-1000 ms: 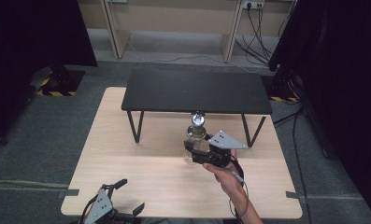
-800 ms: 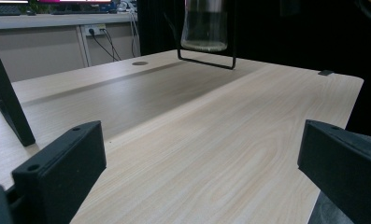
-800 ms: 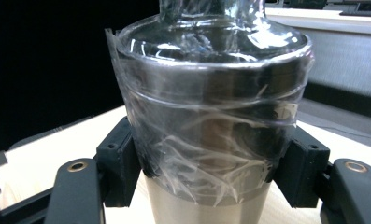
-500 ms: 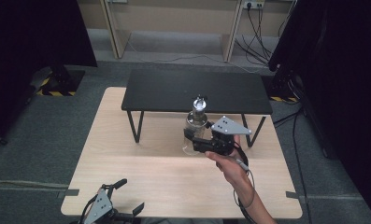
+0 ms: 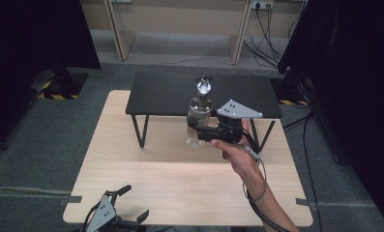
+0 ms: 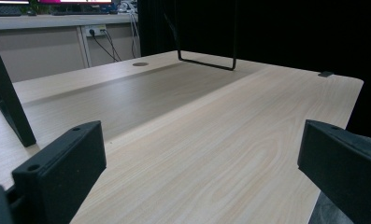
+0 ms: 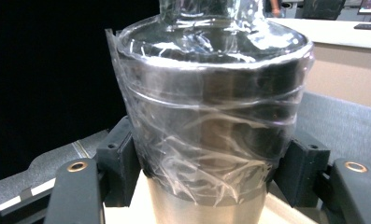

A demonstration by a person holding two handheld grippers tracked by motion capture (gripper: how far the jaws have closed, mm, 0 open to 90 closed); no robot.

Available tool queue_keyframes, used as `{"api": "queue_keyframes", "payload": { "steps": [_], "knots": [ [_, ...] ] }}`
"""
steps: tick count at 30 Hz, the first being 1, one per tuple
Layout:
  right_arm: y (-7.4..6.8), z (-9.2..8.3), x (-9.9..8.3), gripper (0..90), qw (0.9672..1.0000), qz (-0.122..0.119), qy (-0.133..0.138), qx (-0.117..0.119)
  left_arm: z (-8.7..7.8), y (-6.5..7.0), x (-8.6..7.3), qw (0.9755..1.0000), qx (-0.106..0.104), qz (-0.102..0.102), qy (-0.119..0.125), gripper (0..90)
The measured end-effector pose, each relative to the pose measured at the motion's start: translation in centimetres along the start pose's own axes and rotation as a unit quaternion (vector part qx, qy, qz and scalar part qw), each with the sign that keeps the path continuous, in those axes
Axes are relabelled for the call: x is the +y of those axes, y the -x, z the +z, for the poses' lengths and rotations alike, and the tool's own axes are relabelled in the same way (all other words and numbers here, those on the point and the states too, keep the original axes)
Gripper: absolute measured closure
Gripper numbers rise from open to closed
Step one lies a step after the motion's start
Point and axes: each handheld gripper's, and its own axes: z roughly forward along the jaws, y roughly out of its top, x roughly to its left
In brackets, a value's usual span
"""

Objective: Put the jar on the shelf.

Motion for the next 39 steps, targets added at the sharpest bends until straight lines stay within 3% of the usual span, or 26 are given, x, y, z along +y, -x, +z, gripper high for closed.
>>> {"api": "queue_keyframes", "payload": {
  "steps": [4,14,20,39],
  "knots": [
    [0.0,0.3,1.7,33.9,0.9999,-0.011,-0.001,-0.008,0.0,0.0,0.0,1.0,-0.001,0.0,0.0,0.5],
    [1.4,1.5,4.1,33.9,0.9996,-0.002,-0.007,-0.026,0.0,0.0,0.0,1.0,-0.001,0.0,0.001,0.5],
    [2.3,2.8,5.7,33.9,0.9983,-0.008,-0.01,-0.057,0.0,0.0,0.0,1.0,-0.001,0.0,0.002,0.5],
    [5.4,6.8,7.0,33.9,0.9936,0.019,-0.004,-0.111,-0.1,0.0,0.1,1.0,-0.002,0.001,0.005,0.5]
  ]
}}
